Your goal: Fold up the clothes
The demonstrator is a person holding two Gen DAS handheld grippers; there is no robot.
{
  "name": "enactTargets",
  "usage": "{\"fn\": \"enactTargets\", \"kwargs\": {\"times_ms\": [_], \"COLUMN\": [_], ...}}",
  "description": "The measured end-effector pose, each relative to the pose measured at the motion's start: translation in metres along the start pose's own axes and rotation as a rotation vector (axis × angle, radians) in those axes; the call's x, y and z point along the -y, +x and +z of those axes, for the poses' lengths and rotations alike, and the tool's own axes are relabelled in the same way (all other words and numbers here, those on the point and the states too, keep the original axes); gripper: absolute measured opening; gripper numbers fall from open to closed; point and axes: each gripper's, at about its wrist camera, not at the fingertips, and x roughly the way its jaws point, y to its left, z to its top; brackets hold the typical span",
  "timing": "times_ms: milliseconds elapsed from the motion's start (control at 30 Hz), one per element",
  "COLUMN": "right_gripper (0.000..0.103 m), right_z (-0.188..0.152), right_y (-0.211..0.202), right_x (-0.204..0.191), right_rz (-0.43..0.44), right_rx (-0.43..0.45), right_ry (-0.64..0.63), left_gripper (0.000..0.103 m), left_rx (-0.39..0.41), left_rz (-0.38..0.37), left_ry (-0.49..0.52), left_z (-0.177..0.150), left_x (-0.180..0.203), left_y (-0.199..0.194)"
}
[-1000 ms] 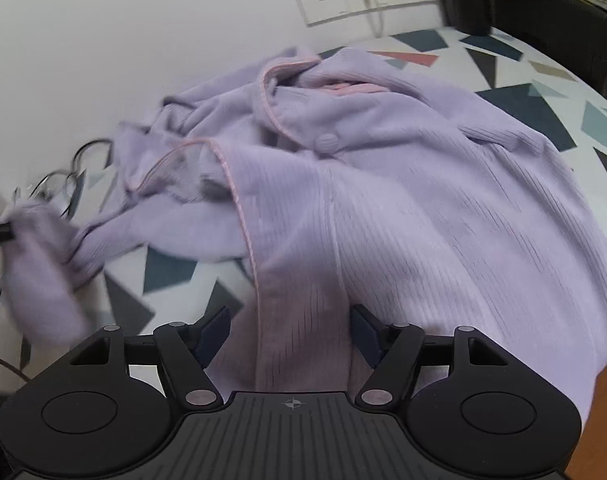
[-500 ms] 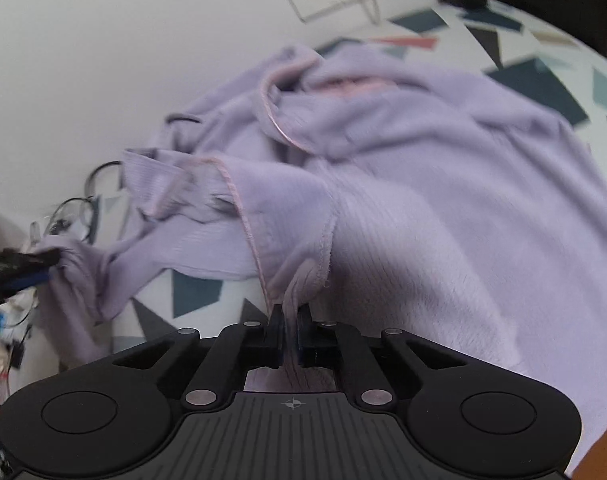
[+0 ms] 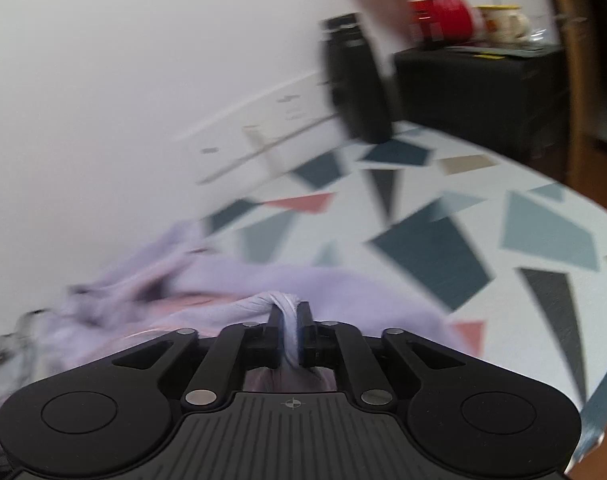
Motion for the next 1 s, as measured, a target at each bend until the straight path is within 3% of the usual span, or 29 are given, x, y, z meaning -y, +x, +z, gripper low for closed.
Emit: {"fn": "enactTargets", "kwargs": {"times_ms": [33, 100, 200, 233, 267, 300, 367, 433, 567, 600, 667, 700, 733, 833, 900, 1000], "right_gripper": [0.020, 0.023, 0.049, 0.050, 0.050, 0.050, 0.050, 0.050, 0.050, 0.049, 0.036, 0.015, 0.010, 0.008, 0.007, 0.007], "right_z": [-0.003, -0.014, -0.038, -0.047, -0.056, -0.065, -0.089, -0.114, -0.146, -0.148, -0.145, -0.142, -0.136, -0.111, -0.090, -0.057], "right_y": [0.008, -0.002, -0.048, -0.063, -0.074, -0.084, -0.097, -0.101, -0.090, -0.086, -0.079, -0.075, -0.072, -0.072, -0.074, -0.063], "right_x": [0.005, 0.013, 0.015, 0.015, 0.018, 0.020, 0.022, 0.020, 0.007, 0.004, -0.007, -0.014, -0.022, -0.044, -0.052, -0.052], "right_rz": [-0.041, -0.049, -0.014, -0.005, 0.025, 0.056, 0.102, 0.126, 0.094, 0.101, 0.128, 0.140, 0.157, 0.352, 0.463, 0.399], "right_rx": [-0.011, -0.038, -0.001, -0.006, -0.039, -0.074, -0.173, -0.286, -0.363, -0.361, -0.348, -0.348, -0.361, -0.379, -0.331, -0.175], "right_ry": [0.013, 0.090, 0.089, 0.096, 0.115, 0.136, 0.178, 0.205, 0.231, 0.244, 0.233, 0.219, 0.202, 0.208, 0.233, 0.219], "left_gripper": [0.060, 0.060, 0.060, 0.055, 0.034, 0.023, 0.011, 0.008, 0.007, 0.007, 0.007, 0.006, 0.006, 0.006, 0.006, 0.006], "left_rx": [-0.007, -0.017, -0.006, 0.010, 0.031, 0.049, 0.067, 0.081, 0.141, 0.150, 0.146, 0.135, 0.131, 0.161, 0.188, 0.198], "left_rz": [0.005, -0.009, -0.056, -0.075, -0.092, -0.094, -0.098, -0.120, -0.142, -0.151, -0.170, -0.179, -0.183, -0.153, -0.124, -0.108], "left_ry": [0.003, 0.000, -0.060, -0.084, -0.098, -0.099, -0.114, -0.146, -0.113, -0.101, -0.089, -0.084, -0.073, -0.019, -0.012, -0.039], "left_z": [0.000, 0.002, 0.007, 0.008, 0.010, 0.012, 0.013, 0.013, 0.014, 0.015, 0.022, 0.027, 0.030, 0.035, 0.039, 0.052], "left_x": [0.001, 0.000, -0.012, -0.017, -0.020, -0.021, -0.024, -0.030, -0.039, -0.044, -0.052, -0.056, -0.061, -0.077, -0.088, -0.105], "left_y": [0.001, -0.001, 0.001, 0.001, 0.003, 0.005, 0.007, 0.004, -0.021, -0.028, -0.037, -0.040, -0.045, -0.065, -0.069, -0.065]}}
